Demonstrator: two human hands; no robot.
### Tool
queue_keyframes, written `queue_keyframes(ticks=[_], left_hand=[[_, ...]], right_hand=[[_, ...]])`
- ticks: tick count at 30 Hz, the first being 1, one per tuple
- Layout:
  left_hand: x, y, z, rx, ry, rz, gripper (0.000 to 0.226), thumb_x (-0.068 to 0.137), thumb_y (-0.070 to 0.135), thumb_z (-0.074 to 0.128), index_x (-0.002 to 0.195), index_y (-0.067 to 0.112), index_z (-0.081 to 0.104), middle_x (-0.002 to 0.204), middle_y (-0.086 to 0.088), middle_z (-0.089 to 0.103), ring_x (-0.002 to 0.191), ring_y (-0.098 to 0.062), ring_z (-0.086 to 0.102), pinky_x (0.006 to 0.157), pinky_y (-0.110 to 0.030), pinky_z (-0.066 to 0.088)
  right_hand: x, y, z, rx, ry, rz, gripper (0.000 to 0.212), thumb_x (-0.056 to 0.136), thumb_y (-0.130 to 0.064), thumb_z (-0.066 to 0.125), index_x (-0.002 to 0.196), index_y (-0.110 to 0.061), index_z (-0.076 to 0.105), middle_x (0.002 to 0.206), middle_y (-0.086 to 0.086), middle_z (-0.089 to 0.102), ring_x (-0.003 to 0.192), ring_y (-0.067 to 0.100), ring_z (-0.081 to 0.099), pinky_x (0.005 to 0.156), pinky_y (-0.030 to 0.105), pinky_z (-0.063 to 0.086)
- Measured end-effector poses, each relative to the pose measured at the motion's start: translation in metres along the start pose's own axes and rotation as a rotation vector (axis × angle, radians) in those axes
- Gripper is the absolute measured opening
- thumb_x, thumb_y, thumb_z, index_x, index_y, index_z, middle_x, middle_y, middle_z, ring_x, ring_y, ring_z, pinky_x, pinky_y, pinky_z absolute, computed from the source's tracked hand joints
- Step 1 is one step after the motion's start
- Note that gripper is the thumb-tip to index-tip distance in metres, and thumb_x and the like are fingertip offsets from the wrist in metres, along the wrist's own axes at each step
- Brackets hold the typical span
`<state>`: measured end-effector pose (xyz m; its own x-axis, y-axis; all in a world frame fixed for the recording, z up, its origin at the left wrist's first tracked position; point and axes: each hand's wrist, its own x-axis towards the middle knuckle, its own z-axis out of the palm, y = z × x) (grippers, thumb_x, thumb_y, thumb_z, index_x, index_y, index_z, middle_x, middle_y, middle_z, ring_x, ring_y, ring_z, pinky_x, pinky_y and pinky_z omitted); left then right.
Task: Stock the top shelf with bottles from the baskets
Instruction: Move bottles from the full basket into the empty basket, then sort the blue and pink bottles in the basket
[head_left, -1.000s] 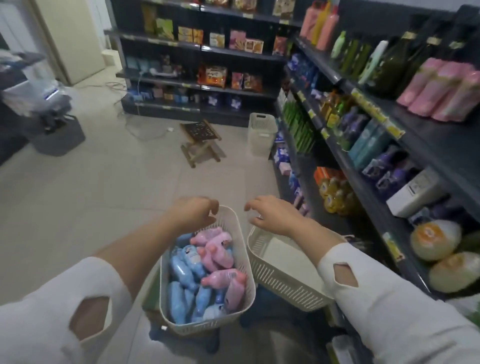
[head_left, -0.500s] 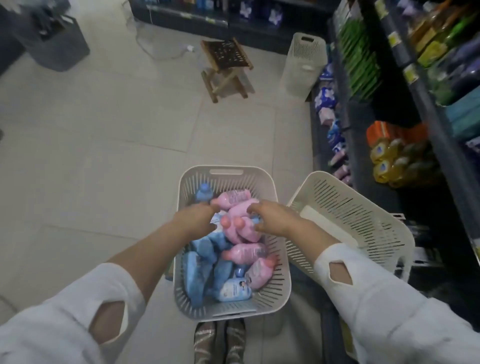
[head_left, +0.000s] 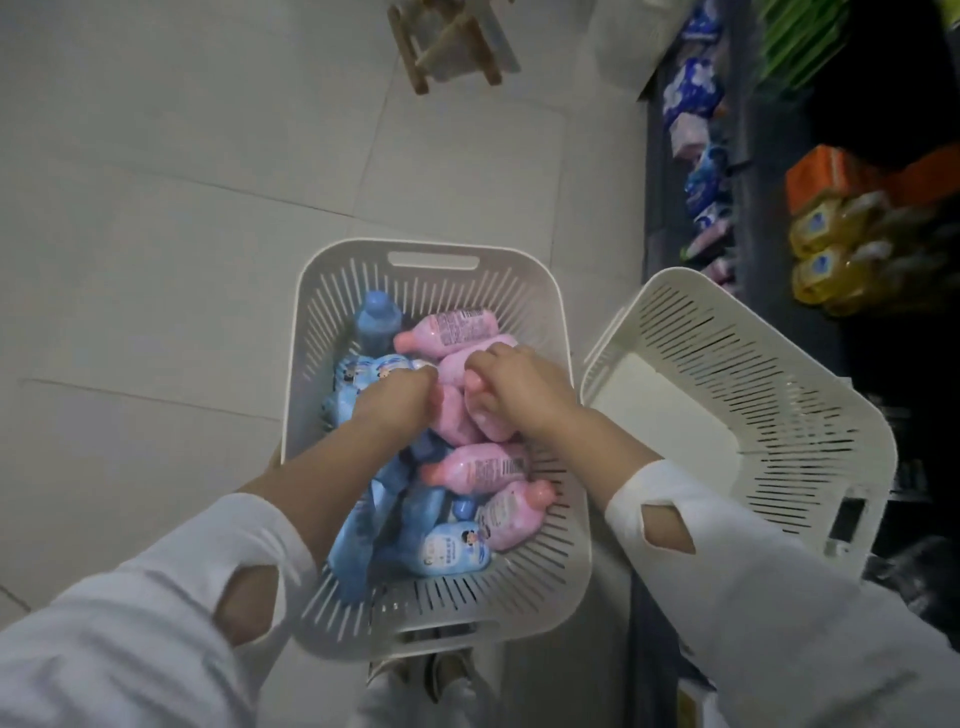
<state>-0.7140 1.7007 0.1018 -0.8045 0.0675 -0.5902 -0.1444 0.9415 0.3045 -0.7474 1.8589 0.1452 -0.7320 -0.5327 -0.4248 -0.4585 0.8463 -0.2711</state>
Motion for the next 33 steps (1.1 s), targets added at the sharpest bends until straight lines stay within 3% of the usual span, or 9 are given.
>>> queue_keyframes(ticks=[5, 7, 11, 15, 19, 23, 26, 29, 33], left_hand=[[0.0, 0.01, -0.002, 0.031, 0.057, 0.067, 0.023, 0.097, 0.026, 0.036, 0.109, 0.015, 0.053, 0.116, -0.013, 0.059, 0.095, -0.027, 0.057, 0.07, -0.027, 0.035], [-0.008, 0.013, -0.012, 0.01, 0.056, 0.07, 0.025, 0.096, 0.027, 0.037, 0.11, 0.013, 0.055, 0.115, -0.012, 0.059, 0.099, -0.027, 0.057, 0.063, -0.021, 0.035], [-0.035, 0.022, -0.053, 0.11, 0.116, 0.079, 0.02, 0.095, 0.019, 0.041, 0.111, 0.009, 0.048, 0.114, -0.015, 0.056, 0.103, -0.036, 0.058, 0.078, -0.038, 0.044], [-0.049, 0.021, -0.062, 0.18, 0.121, 0.136, 0.02, 0.095, 0.02, 0.042, 0.11, 0.01, 0.049, 0.113, -0.013, 0.056, 0.102, -0.034, 0.059, 0.078, -0.039, 0.044], [-0.058, 0.012, -0.044, 0.069, 0.116, 0.196, 0.017, 0.09, 0.021, 0.049, 0.103, 0.012, 0.054, 0.109, -0.011, 0.058, 0.102, -0.032, 0.058, 0.077, -0.036, 0.045], [-0.068, 0.007, -0.037, 0.064, 0.154, 0.26, 0.021, 0.086, 0.023, 0.052, 0.104, 0.011, 0.053, 0.107, -0.01, 0.058, 0.1, -0.031, 0.057, 0.081, -0.042, 0.048], [-0.076, -0.002, -0.036, 0.064, 0.162, 0.233, 0.022, 0.087, 0.028, 0.053, 0.104, 0.014, 0.052, 0.108, -0.006, 0.06, 0.101, -0.03, 0.058, 0.076, -0.037, 0.048], [-0.086, -0.01, -0.043, 0.099, 0.149, 0.222, 0.022, 0.089, 0.035, 0.049, 0.102, 0.017, 0.05, 0.106, -0.005, 0.062, 0.1, -0.029, 0.058, 0.071, -0.033, 0.042], [-0.099, -0.013, -0.051, 0.219, 0.07, 0.265, 0.018, 0.088, 0.038, 0.047, 0.091, 0.02, 0.048, 0.104, -0.005, 0.063, 0.101, -0.029, 0.058, 0.066, -0.028, 0.032]], right_hand=[[-0.012, 0.009, -0.013, 0.125, -0.02, 0.089, 0.008, 0.089, -0.022, 0.056, 0.094, -0.018, 0.051, 0.095, 0.005, 0.059, 0.086, 0.026, 0.056, 0.074, 0.032, 0.045], [-0.019, 0.007, -0.019, 0.134, -0.012, 0.101, 0.011, 0.087, -0.02, 0.056, 0.088, -0.021, 0.045, 0.088, 0.001, 0.053, 0.082, 0.025, 0.054, 0.068, 0.031, 0.041], [-0.028, -0.004, -0.035, 0.054, 0.0, 0.1, 0.01, 0.087, -0.018, 0.056, 0.095, -0.015, 0.051, 0.086, 0.001, 0.048, 0.085, 0.027, 0.056, 0.066, 0.03, 0.036], [-0.031, -0.014, -0.044, -0.106, -0.036, 0.078, 0.022, 0.091, -0.017, 0.05, 0.111, -0.012, 0.055, 0.107, 0.012, 0.058, 0.1, 0.032, 0.058, 0.074, 0.032, 0.041], [-0.031, -0.012, -0.028, -0.182, -0.079, 0.02, 0.033, 0.089, -0.021, 0.055, 0.122, -0.017, 0.056, 0.116, 0.011, 0.056, 0.109, 0.032, 0.052, 0.076, 0.033, 0.04], [-0.021, -0.018, -0.013, -0.104, -0.12, -0.012, 0.029, 0.09, -0.028, 0.052, 0.116, -0.019, 0.061, 0.114, 0.011, 0.053, 0.104, 0.032, 0.054, 0.072, 0.034, 0.038], [-0.014, -0.027, -0.018, -0.096, -0.158, -0.029, 0.028, 0.087, -0.028, 0.056, 0.114, -0.022, 0.064, 0.114, 0.006, 0.058, 0.106, 0.026, 0.055, 0.071, 0.026, 0.033], [-0.006, -0.037, -0.021, -0.089, -0.223, -0.017, 0.023, 0.088, -0.027, 0.053, 0.105, -0.019, 0.066, 0.092, -0.002, 0.061, 0.093, 0.018, 0.057, 0.07, 0.021, 0.036], [0.01, -0.047, -0.016, -0.059, -0.304, -0.014, 0.022, 0.088, -0.026, 0.051, 0.101, -0.019, 0.068, 0.105, 0.003, 0.065, 0.101, 0.023, 0.06, 0.089, 0.034, 0.049]])
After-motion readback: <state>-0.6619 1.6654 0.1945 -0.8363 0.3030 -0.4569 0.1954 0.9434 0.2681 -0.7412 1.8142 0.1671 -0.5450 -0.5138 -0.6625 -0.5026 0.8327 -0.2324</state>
